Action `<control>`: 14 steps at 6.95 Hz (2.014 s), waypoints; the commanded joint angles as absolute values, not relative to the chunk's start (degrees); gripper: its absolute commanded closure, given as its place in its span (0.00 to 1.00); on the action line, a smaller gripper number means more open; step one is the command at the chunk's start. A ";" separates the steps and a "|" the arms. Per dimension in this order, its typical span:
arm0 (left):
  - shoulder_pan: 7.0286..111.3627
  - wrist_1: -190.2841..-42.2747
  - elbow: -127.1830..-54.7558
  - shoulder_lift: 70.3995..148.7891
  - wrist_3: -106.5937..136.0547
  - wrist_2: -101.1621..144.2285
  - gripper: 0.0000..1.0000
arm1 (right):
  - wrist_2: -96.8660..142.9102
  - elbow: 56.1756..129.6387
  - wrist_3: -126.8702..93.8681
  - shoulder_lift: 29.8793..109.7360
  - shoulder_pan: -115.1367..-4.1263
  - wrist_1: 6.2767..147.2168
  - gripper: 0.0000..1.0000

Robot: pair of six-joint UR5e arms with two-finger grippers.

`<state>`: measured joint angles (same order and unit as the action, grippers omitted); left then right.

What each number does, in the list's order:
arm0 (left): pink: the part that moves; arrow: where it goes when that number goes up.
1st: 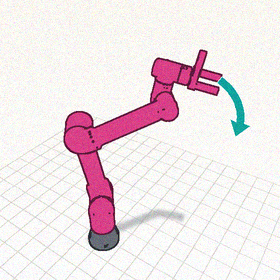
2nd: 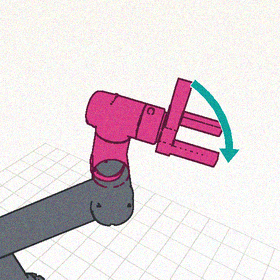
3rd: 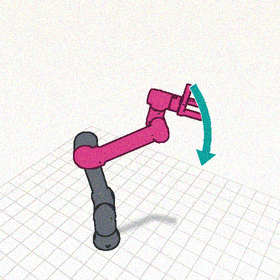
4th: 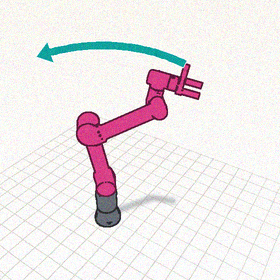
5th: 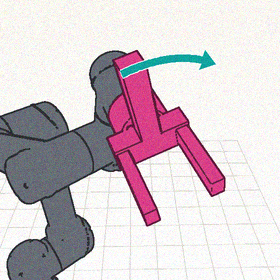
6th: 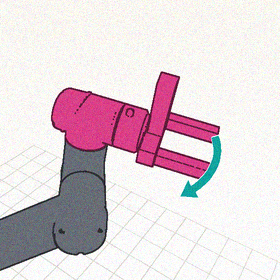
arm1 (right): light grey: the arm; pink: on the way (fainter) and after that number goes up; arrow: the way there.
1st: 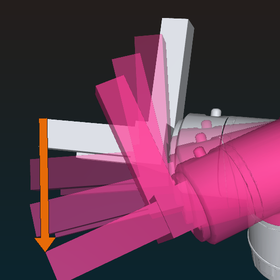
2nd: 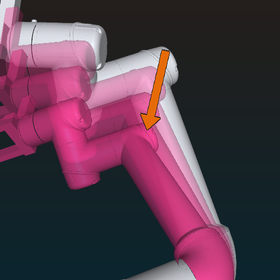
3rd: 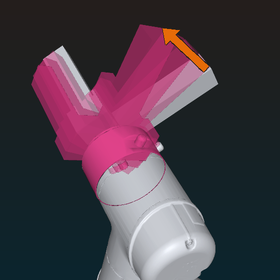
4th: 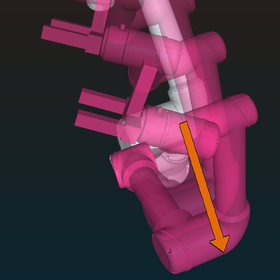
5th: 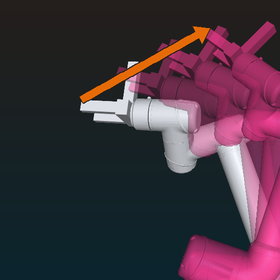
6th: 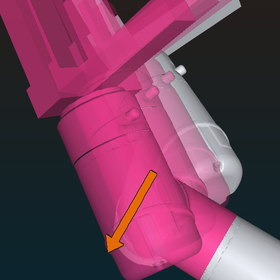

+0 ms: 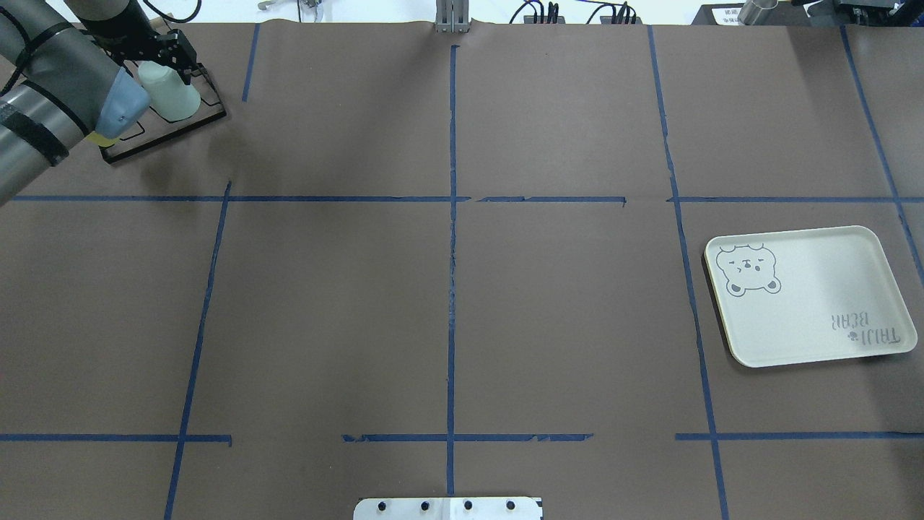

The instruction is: Left arm grabs green cup and hands to right arm on tray

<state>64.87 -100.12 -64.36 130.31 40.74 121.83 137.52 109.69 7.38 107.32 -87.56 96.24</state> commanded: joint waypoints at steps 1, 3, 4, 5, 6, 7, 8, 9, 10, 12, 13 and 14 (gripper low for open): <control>64.95 -101.59 -64.16 130.43 41.22 121.73 0.26 | 137.46 109.69 7.38 107.31 -87.54 96.24 0.00; 64.95 -102.82 -64.25 130.43 40.96 121.73 0.63 | 137.46 109.69 7.38 107.31 -87.45 96.24 0.00; 65.82 -103.79 -64.60 130.34 40.78 121.73 0.86 | 137.46 109.69 7.38 107.31 -87.45 96.24 0.00; 67.83 -103.45 -67.38 129.82 40.52 121.73 0.92 | 137.55 109.69 7.38 107.31 -87.45 96.24 0.00; 69.50 -102.23 -76.98 124.33 40.52 121.90 0.92 | 138.59 109.69 7.38 107.31 -87.36 96.24 0.00; 69.70 -97.26 -86.30 121.41 40.52 121.99 0.92 | 139.13 109.69 7.38 107.31 -87.28 96.24 0.00; 69.70 -90.42 -92.57 121.38 40.52 121.73 0.92 | 139.13 109.77 7.56 107.31 -87.19 96.15 0.00; 69.70 -89.57 -95.25 121.38 40.52 121.82 0.92 | 139.22 110.38 7.65 107.05 -86.58 96.07 0.00; 68.83 -90.17 -96.32 121.72 42.78 121.99 0.92 | 141.92 111.87 7.30 106.70 -86.14 96.06 0.00; 58.85 -92.97 -101.84 121.47 58.10 121.82 0.92 | 150.00 112.06 7.29 103.02 -83.33 96.07 0.02; 53.58 -97.08 -102.82 121.55 66.71 121.56 0.92 | 150.38 112.23 7.21 100.40 -83.15 96.06 0.02; 48.04 -105.73 -102.92 121.20 74.28 118.59 0.92 | 150.55 112.85 7.03 97.67 -82.54 96.15 0.02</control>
